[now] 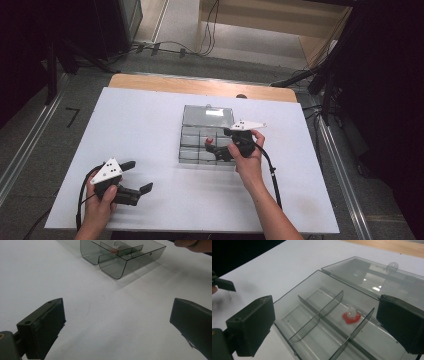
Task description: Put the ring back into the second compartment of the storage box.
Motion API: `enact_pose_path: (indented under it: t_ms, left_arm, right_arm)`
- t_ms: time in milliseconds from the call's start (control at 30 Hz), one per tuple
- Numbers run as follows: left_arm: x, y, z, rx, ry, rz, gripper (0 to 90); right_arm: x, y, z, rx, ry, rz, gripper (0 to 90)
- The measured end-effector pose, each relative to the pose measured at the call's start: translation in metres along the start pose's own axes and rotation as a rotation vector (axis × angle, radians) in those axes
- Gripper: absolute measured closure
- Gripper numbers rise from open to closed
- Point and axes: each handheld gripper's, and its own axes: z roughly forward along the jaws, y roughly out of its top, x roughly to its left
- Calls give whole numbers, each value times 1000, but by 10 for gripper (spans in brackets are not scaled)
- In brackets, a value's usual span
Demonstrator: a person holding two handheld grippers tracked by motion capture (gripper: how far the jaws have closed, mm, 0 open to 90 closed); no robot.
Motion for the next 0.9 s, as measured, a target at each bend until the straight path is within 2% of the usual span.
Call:
enact_pose_path:
  t_ms: [433,600,900]
  left_arm:
    - [0,0,0,3,-4,-2,0]
    - [0,0,0,4,-6,-2,0]
    - [1,0,0,5,-8,0,0]
  right_arm:
    - [13,-22,-23,-25,13,-54,0]
    - [12,-31,-32,-29,3,-57,0]
    - [3,-49,-51,-57,-1,-28,0]
